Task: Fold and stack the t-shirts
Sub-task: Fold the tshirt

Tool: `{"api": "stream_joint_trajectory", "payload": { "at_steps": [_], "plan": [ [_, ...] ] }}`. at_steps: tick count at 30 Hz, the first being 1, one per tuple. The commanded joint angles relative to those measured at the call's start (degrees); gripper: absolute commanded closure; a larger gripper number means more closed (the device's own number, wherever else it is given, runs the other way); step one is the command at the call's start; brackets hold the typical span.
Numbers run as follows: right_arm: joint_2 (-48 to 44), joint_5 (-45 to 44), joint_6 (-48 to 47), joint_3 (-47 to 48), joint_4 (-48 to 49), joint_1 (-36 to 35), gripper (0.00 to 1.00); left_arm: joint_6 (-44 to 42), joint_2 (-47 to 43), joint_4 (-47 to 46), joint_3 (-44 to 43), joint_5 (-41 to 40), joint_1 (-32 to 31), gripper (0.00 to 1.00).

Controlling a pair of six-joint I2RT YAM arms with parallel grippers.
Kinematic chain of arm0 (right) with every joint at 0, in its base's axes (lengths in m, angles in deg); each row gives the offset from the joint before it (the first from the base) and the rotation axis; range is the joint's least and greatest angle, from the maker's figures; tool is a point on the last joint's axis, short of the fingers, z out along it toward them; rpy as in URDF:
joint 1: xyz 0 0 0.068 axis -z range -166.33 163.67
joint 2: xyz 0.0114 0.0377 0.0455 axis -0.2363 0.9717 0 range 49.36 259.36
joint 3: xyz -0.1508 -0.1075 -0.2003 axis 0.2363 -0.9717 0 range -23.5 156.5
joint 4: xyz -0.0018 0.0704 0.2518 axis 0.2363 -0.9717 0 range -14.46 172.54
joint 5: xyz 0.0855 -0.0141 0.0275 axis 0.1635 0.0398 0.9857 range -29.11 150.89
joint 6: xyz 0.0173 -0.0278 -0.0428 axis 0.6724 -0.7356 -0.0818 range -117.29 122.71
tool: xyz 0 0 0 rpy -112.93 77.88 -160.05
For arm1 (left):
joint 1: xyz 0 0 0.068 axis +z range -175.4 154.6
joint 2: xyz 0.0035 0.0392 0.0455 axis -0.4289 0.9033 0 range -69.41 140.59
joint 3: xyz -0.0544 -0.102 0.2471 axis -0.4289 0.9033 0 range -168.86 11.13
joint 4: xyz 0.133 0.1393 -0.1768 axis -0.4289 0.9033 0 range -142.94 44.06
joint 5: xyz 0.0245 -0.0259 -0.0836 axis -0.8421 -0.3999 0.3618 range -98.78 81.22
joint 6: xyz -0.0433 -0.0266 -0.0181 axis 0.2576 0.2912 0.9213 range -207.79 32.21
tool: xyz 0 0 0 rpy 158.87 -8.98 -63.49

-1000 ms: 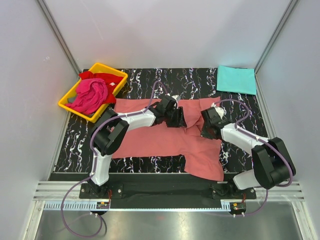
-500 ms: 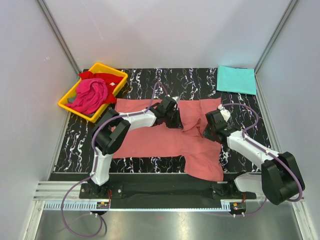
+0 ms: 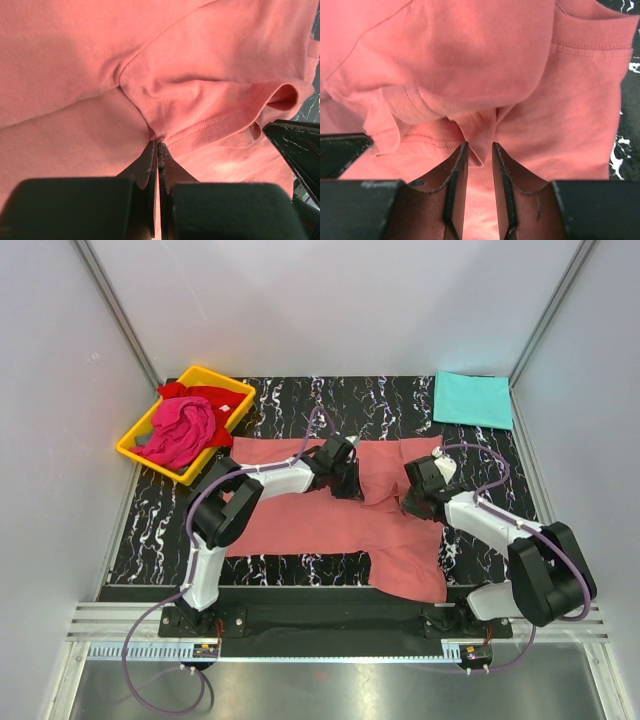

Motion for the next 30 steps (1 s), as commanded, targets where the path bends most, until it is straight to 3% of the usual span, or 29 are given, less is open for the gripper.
{"api": "stream_joint_trajectory", "payload": {
  "at_steps": [1, 8, 17, 24, 30],
  "plan": [
    [1.6, -4.0, 2.1, 2.7, 3.2, -0.2, 0.68, -0.5, 0.9, -0.6, -2.5, -0.6, 0.2, 1.00],
    [5.3, -8.3, 1.7, 3.1, 5.1, -0.1, 0.64, -1.1, 1.1, 0.4, -3.0, -0.7, 0.2, 1.00],
    [4.9, -10.5, 0.7, 3.9, 5.7, -0.1, 0.63, -2.2, 1.3, 2.0, -4.2, -1.7, 0.2, 0.90],
    [5.2, -10.9, 0.7, 3.8, 6.6, -0.1, 0.64, -2.2, 1.9, 2.1, -4.7, -1.7, 0.1, 0.99],
    [6.9, -10.7, 1.1, 5.0, 7.6, -0.2, 0.64, -2.2, 2.0, 2.1, -4.6, -1.5, 0.2, 0.99]
  ]
}}
